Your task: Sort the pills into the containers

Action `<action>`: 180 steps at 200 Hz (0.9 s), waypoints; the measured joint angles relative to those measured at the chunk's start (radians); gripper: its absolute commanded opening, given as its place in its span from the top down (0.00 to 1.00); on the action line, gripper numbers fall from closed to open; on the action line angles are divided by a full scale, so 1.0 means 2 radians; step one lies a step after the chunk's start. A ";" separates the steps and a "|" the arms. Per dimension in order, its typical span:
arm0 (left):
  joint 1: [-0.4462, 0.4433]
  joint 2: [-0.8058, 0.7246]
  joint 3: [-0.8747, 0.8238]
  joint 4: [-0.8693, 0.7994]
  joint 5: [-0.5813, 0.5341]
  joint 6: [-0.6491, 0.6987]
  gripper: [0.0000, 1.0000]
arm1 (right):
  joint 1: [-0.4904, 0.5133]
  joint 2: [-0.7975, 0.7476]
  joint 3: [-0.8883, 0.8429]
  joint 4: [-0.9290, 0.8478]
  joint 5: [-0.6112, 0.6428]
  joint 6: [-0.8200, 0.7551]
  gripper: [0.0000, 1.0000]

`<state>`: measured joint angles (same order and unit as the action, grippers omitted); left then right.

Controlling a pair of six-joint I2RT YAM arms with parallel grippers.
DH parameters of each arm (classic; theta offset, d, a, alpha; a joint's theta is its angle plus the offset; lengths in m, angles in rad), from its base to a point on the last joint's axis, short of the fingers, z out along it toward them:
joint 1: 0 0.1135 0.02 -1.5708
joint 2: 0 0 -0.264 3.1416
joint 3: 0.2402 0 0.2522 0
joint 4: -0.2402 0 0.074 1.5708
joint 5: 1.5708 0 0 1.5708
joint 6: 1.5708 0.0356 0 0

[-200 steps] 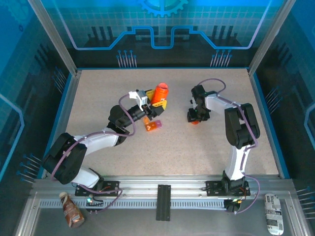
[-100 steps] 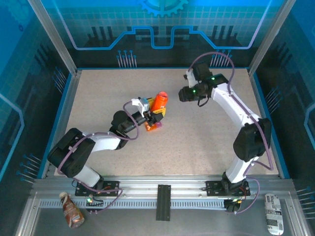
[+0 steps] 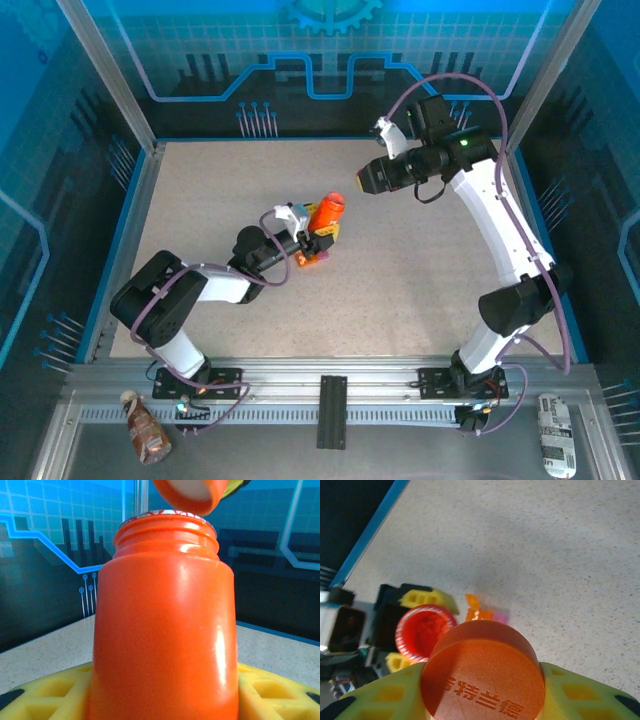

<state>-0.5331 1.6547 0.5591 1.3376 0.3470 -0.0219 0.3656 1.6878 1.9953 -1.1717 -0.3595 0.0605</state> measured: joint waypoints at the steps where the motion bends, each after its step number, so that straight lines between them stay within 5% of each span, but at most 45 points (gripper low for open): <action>1: 0.000 0.000 0.000 0.000 0.000 0.000 1.00 | 0.000 0.001 0.002 -0.003 -0.001 -0.002 0.55; 77: -0.001 0.011 0.015 0.000 0.022 0.014 1.00 | 0.009 0.062 0.088 -0.108 -0.040 -0.069 0.55; 180: -0.004 0.011 0.020 -0.004 0.039 0.017 1.00 | 0.036 0.099 0.101 -0.127 -0.049 -0.080 0.56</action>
<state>-0.5407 1.6764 0.5995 1.3289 0.4248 0.0124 0.4370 1.8862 2.1975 -1.4250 -0.4572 -0.0994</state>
